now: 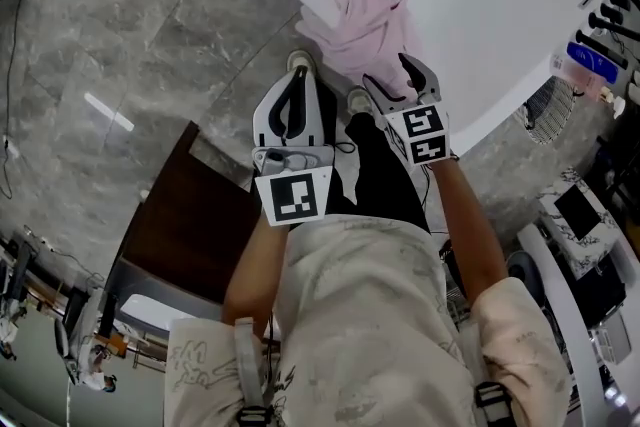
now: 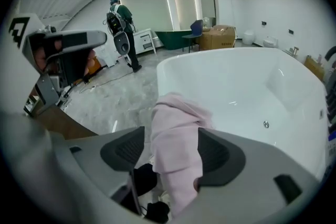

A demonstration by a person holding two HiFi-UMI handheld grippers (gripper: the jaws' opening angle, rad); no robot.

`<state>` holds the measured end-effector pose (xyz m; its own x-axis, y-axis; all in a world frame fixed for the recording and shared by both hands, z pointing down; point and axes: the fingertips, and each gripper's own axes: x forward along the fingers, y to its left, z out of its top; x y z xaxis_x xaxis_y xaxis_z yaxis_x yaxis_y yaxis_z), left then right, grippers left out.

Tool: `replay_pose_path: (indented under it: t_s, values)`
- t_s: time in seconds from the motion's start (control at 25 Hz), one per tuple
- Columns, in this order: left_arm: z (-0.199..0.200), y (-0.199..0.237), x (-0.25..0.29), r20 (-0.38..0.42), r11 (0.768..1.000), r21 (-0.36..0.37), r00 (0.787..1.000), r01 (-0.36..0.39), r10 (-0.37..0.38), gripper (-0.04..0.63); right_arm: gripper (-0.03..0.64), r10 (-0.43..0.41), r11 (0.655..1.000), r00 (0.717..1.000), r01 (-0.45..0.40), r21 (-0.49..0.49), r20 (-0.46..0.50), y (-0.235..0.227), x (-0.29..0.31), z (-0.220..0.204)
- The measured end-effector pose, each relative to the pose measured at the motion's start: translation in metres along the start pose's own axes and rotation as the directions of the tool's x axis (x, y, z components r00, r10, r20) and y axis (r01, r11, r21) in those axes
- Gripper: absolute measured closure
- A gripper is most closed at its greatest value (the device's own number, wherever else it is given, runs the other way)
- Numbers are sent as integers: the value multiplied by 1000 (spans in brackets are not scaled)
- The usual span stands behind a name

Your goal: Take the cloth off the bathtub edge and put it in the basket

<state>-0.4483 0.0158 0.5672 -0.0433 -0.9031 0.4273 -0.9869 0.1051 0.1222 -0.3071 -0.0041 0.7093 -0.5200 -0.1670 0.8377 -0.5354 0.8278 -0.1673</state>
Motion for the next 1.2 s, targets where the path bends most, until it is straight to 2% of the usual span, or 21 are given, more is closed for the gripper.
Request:
replay_pose_path:
  t_s: [0.16,0.48,0.8,0.92,1.04,1.2]
  values:
    - [-6,7,2,-13,1000,-4,1000,-7,7,594,308,17,1000,995,-16,4,-98,2,21,-21]
    - [-10,15,2,-24,1000,-16,1000,-12,11,592,284,-22,997,972,5,-75,-236,-4,55,-51]
    - [-9,15,3,-18,1000,-24,1000,2,-2,593,284,-88,996,956,78,-48,-280,-14,71,-56]
    - [-7,14,2,-17,1000,-20,1000,10,-11,594,306,-103,992,951,75,-104,-292,-14,69,-56]
    - [-4,12,3,-7,1000,-13,1000,15,-15,592,344,-161,977,943,109,-185,-293,-17,64,-57]
    - [3,9,5,-4,1000,-8,1000,19,-19,592,365,-210,962,936,145,-232,-283,-19,55,-56]
